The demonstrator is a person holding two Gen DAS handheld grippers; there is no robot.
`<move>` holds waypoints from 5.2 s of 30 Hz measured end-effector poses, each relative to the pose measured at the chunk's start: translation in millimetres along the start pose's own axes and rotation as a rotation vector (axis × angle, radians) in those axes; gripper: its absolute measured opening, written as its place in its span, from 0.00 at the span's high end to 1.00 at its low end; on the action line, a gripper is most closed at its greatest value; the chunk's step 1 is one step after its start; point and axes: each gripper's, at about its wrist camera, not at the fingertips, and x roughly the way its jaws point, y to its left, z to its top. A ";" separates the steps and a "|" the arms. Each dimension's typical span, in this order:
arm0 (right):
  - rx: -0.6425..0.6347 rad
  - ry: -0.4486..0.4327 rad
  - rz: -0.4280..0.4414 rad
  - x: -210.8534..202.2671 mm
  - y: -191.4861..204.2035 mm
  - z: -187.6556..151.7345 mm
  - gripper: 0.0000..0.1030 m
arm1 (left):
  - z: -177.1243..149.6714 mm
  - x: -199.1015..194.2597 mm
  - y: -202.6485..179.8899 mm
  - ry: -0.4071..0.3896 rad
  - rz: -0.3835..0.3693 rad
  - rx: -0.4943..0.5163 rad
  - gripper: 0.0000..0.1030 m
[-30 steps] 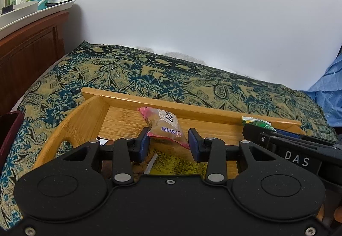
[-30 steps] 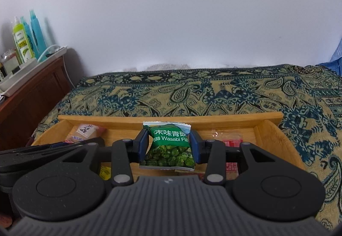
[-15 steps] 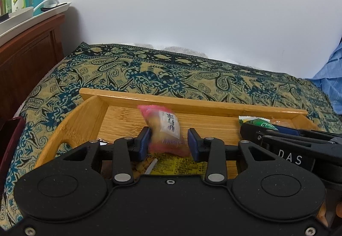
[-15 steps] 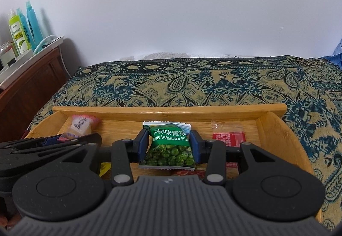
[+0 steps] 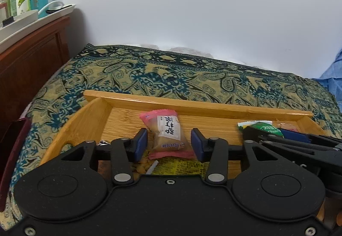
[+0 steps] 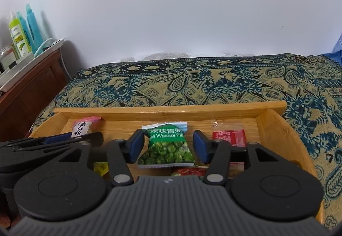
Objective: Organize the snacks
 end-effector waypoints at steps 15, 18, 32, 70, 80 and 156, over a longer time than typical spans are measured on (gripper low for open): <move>0.073 -0.062 0.019 -35.6 -17.4 2.1 0.02 | 8.1 -50.9 0.8 -0.075 0.052 0.031 0.25; 0.078 -0.080 0.017 -46.7 -17.6 1.3 0.00 | 7.1 -64.1 -0.8 -0.089 0.058 0.049 0.20; 0.073 -0.195 -0.011 -109.3 -15.5 -9.4 0.00 | -14.7 -128.1 -7.1 -0.122 0.033 0.098 0.09; -0.096 -0.341 -0.086 -196.9 13.7 -95.5 0.00 | -97.8 -202.2 -1.6 -0.112 -0.015 0.132 0.07; -0.101 -0.326 -0.097 -204.3 14.8 -115.1 0.00 | -117.5 -204.9 3.2 -0.090 -0.014 0.121 0.07; -0.092 -0.174 -0.273 -164.2 14.8 -199.5 0.00 | -181.7 -170.7 16.1 -0.026 -0.013 0.079 0.00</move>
